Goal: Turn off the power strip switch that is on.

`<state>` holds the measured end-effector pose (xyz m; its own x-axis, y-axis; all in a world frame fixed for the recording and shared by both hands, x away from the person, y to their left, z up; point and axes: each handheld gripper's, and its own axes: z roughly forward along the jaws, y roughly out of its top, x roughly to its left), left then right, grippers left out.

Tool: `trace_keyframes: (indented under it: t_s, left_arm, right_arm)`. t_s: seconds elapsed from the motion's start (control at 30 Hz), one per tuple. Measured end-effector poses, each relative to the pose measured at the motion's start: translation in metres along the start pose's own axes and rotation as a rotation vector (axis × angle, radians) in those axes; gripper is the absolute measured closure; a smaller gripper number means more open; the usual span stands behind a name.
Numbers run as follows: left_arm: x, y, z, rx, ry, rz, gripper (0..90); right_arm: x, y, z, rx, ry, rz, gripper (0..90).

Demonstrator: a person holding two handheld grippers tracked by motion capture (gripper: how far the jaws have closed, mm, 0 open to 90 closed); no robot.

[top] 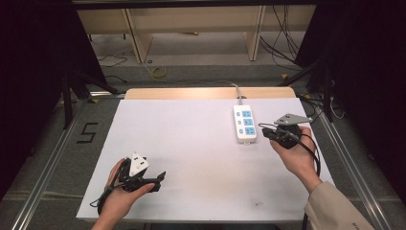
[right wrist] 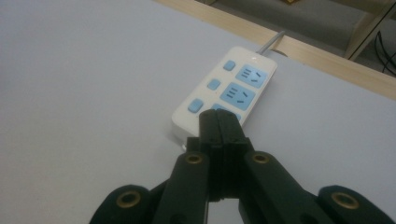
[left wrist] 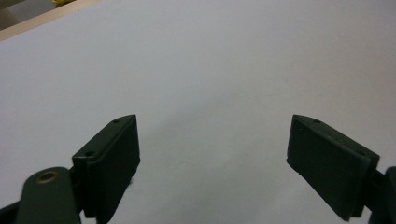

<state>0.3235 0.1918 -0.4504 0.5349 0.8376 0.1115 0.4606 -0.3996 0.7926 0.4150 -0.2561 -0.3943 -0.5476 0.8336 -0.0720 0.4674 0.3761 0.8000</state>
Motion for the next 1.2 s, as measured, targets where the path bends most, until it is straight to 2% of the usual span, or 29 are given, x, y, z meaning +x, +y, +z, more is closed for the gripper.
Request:
trace_keyframes:
  t_s: [0.23, 0.43, 0.6, 0.9, 1.2]
  left_arm:
    - [-0.001, 0.000, 0.001, 0.000, 0.001, 0.002, 16.7]
    - [0.000, -0.002, 0.002, 0.009, -0.006, -0.004, 16.8]
    - [-0.001, -0.002, 0.002, 0.011, -0.007, 0.010, 16.8]
    - [-0.001, -0.002, 0.002, 0.008, -0.007, 0.009, 16.9]
    - [-0.001, -0.001, 0.002, 0.005, -0.007, 0.006, 16.9]
  right_arm:
    - [-0.008, 0.016, 0.005, -0.001, -0.005, 0.013, 90.0]
    - [-0.013, 0.023, 0.015, 0.020, -0.010, 0.012, 90.0]
    - [-0.014, 0.025, 0.031, 0.046, -0.003, 0.016, 90.0]
    - [-0.012, 0.026, 0.060, 0.095, 0.002, 0.012, 90.0]
    - [-0.013, 0.036, 0.074, 0.117, 0.001, 0.013, 90.0]
